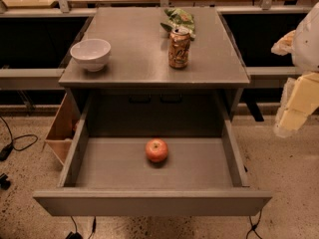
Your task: Pick apple from top drawer and place on counter
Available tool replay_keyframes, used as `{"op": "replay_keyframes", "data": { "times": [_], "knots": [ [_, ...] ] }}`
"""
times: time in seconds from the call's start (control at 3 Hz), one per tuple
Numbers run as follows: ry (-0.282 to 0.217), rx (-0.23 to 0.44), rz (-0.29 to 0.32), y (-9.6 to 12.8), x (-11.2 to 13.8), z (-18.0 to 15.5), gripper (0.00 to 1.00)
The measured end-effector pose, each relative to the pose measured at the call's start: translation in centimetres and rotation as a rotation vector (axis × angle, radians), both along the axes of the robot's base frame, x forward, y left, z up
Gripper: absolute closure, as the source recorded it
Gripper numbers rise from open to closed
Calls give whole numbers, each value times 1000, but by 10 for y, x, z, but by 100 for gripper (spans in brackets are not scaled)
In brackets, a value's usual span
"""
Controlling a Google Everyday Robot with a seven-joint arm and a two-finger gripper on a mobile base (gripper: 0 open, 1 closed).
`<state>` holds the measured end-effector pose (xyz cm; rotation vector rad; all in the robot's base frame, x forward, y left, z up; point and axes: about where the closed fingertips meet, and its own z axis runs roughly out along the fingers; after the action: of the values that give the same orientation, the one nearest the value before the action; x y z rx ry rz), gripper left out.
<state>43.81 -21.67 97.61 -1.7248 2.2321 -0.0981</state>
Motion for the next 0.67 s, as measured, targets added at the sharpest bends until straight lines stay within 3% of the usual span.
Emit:
{"op": "replay_keyframes", "data": {
  "times": [0.33, 0.67],
  "knots": [
    [-15, 10, -4, 0, 1, 1, 0],
    [-9, 85, -3, 18, 12, -30, 0]
  ]
}}
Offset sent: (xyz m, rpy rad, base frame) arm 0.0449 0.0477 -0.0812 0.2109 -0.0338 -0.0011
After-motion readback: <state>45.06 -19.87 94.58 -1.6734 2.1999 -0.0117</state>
